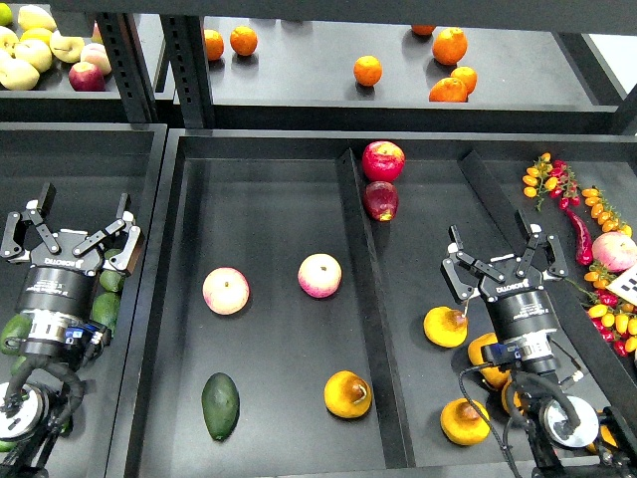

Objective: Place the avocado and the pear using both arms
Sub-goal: 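Raise the left gripper and swing it toward the dark green avocado, then lower the open left gripper over the avocado in the middle bin, then close the left gripper around the avocado, then carry the avocado into the avocado bin and open the left gripper, then move the right gripper toward the yellow pear in the middle bin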

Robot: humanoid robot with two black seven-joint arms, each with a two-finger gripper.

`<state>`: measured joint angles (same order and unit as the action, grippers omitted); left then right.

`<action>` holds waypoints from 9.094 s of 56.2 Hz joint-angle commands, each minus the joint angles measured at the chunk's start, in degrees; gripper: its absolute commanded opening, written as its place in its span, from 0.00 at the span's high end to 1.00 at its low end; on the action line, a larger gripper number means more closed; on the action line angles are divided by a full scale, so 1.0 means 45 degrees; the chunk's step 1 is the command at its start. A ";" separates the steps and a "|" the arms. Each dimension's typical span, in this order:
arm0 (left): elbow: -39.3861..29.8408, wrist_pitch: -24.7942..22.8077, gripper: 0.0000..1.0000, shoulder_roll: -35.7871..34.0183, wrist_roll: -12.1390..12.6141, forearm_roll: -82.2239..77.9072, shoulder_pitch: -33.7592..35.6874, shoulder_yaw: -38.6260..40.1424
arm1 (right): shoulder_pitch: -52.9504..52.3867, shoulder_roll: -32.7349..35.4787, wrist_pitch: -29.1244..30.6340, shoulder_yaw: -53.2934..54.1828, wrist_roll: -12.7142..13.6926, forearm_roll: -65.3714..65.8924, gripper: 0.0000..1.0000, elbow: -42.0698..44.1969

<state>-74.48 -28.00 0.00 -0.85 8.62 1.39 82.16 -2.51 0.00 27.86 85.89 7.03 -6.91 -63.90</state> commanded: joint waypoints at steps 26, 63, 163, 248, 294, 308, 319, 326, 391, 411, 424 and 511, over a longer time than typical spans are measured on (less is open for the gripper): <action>0.0009 0.0000 0.01 -0.2048 0.6105 0.0486 0.1820 -0.1127 | -0.0497 0.0000 -0.1073 0.0055 0.0098 -0.0008 0.00 0.0137; 0.0224 0.0000 0.00 -0.9610 0.6411 0.0897 0.9885 -1.2903 | -0.1708 0.0253 -0.1484 0.0719 0.0195 -0.0614 0.00 0.1387; 0.1453 0.0000 0.00 -0.6192 0.6411 -0.5391 1.1118 -1.8765 | -0.2920 0.1992 -0.1465 0.1246 0.0195 -0.1063 0.00 0.2754; 0.5633 0.0000 0.00 -0.3340 0.6411 -0.6427 1.0981 -1.9137 | -0.2783 0.1875 -0.1347 0.1246 0.0156 -0.1063 0.00 0.2637; 0.6395 0.0000 0.03 -0.2578 0.6411 -0.6603 1.0844 -1.9351 | -0.2783 0.1894 -0.1347 0.1266 0.0156 -0.1063 0.00 0.2442; 0.6415 0.0000 0.13 -0.2598 0.6411 -0.6603 1.0688 -1.9313 | -0.2783 0.1894 -0.1328 0.1305 0.0137 -0.1063 0.00 0.2364; 0.6688 0.0000 0.36 -0.2597 0.6411 -0.6603 1.0610 -1.9097 | -0.2783 0.1914 -0.1269 0.1403 0.0137 -0.1063 0.00 0.2247; 0.6806 0.0000 0.42 -0.2598 0.6411 -0.6603 1.0590 -1.9078 | -0.2783 0.1953 -0.1269 0.1422 0.0137 -0.1043 0.00 0.2227; 0.6493 0.0000 0.80 -0.2441 0.6411 -0.7385 1.0512 -1.8316 | -0.2724 0.1953 -0.0957 0.1618 0.0176 -0.1043 0.00 0.2227; 0.5478 0.0000 0.80 -0.4217 0.6411 -0.6604 1.2074 -1.8394 | -0.2529 0.1933 -0.0723 0.1618 0.0195 -0.1043 0.00 0.2266; 0.4853 0.0000 0.79 -0.6073 0.6411 -0.6232 1.2660 -1.8433 | -0.2373 0.1914 -0.0664 0.1598 0.0215 -0.1043 0.00 0.2266; 1.0009 0.0000 0.52 -0.7012 0.6411 -0.5763 1.0649 -1.8336 | -0.1982 0.1894 -0.0625 0.1500 0.0527 -0.1043 0.00 0.2149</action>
<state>-29.85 -27.99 -31.88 27.97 -17.31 49.63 -0.24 -11.48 8.53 25.06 92.93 9.20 -11.61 -54.16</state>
